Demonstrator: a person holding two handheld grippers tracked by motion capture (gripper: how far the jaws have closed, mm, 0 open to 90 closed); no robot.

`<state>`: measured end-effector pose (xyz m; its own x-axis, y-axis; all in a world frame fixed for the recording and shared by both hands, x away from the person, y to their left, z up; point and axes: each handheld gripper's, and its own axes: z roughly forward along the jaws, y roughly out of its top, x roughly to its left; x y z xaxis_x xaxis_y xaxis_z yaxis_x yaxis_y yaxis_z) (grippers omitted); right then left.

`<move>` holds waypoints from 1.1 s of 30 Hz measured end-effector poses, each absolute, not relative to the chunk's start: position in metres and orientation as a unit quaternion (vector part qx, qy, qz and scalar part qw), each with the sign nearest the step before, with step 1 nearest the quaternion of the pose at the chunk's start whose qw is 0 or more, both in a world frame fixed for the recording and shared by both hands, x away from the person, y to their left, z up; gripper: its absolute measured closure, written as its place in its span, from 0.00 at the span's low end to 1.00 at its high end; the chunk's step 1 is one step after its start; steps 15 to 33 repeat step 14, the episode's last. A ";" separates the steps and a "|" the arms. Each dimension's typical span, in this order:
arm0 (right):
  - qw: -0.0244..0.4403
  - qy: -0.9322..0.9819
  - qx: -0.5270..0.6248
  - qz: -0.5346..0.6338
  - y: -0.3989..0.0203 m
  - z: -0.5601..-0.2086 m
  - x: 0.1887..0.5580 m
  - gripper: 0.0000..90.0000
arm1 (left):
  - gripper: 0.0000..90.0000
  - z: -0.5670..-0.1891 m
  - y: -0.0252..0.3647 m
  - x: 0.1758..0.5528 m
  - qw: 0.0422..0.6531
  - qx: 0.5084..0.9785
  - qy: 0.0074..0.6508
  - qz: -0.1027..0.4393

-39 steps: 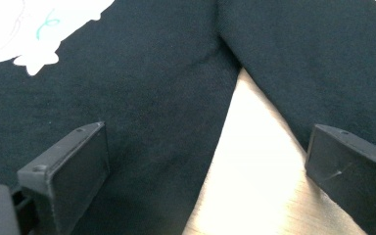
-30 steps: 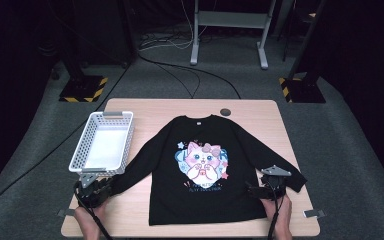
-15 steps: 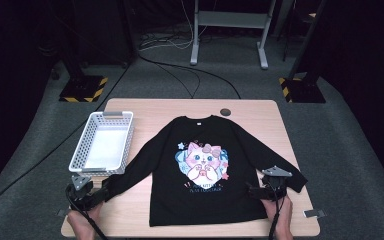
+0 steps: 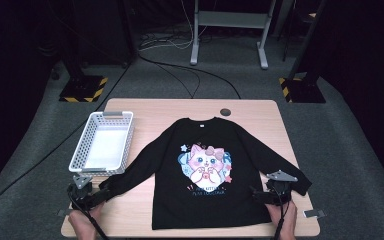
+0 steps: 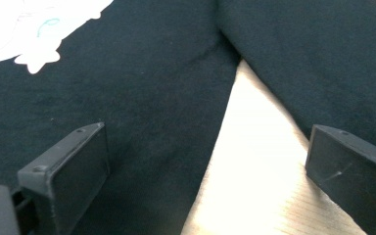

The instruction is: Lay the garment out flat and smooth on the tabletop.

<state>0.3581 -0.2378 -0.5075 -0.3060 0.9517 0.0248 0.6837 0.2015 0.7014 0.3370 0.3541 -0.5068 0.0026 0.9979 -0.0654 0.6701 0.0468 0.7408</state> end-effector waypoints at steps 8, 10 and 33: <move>0.214 0.713 0.564 0.357 -0.261 -0.505 0.350 0.00 | 0.21 -0.507 0.353 0.338 0.305 0.643 0.652 0.261; 0.216 0.714 0.565 0.352 -0.264 -0.506 0.349 0.00 | 0.18 -0.507 0.353 0.339 0.302 0.644 0.653 0.261; 0.216 0.723 0.561 0.340 -0.261 -0.506 0.351 0.01 | 0.17 -0.507 0.353 0.339 0.299 0.643 0.655 0.262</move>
